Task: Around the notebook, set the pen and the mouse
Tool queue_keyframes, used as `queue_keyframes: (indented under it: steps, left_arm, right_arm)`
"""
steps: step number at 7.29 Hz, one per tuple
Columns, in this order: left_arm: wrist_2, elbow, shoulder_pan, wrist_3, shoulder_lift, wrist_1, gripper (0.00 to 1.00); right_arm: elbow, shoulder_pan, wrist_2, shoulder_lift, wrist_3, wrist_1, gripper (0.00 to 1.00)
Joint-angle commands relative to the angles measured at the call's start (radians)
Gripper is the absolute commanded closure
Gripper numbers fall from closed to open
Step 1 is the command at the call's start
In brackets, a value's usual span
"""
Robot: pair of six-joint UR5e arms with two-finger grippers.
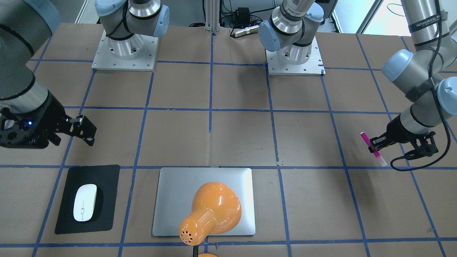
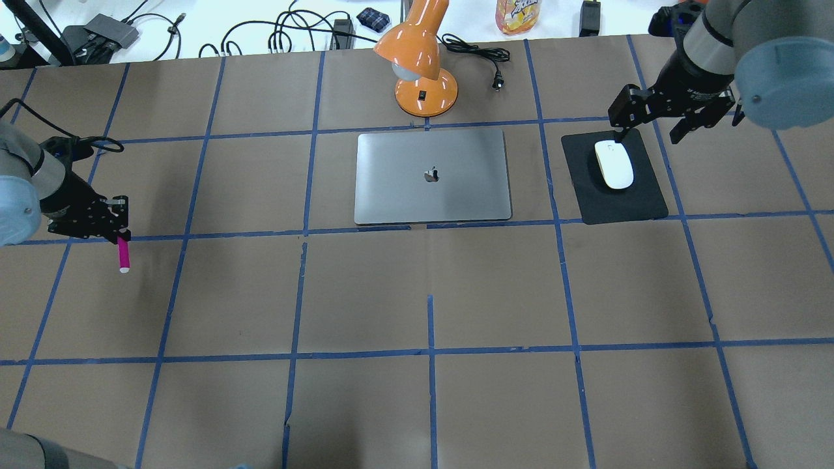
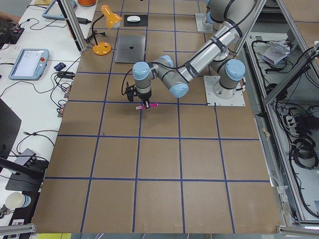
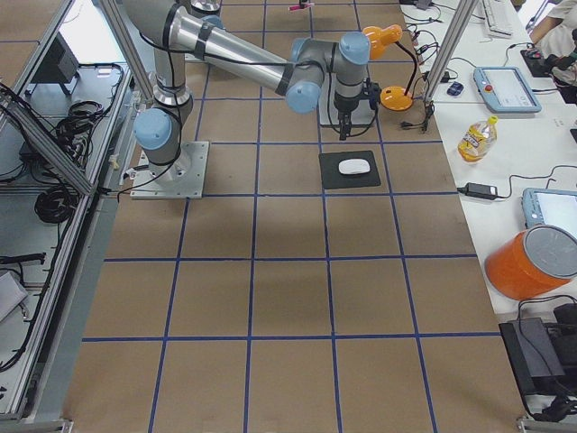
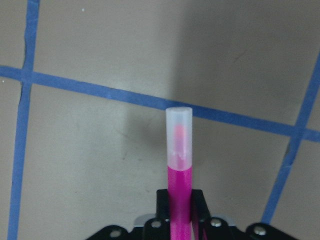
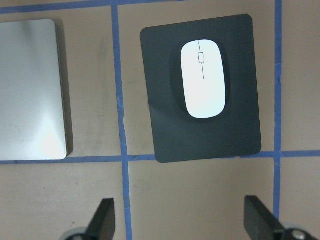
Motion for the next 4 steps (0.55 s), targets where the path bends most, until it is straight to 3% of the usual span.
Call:
queue_keyframes:
  steps: [1,2,4]
  left_arm:
    - [-0.027,0.0,-0.139,-0.245,0.002,-0.005,1.0]
    - [-0.03,0.0,-0.193,-0.357,0.0,-0.005,1.0]
    - [-0.05,0.003,-0.337,-0.613,-0.012,0.014,1.0]
  right_arm:
    - [-0.093,0.034,-0.007,-0.084,0.084,0.209,0.09]
    - [-0.165,0.074,-0.008,-0.084,0.175,0.299,0.09]
    - [-0.186,0.154,-0.074,-0.089,0.242,0.331,0.09]
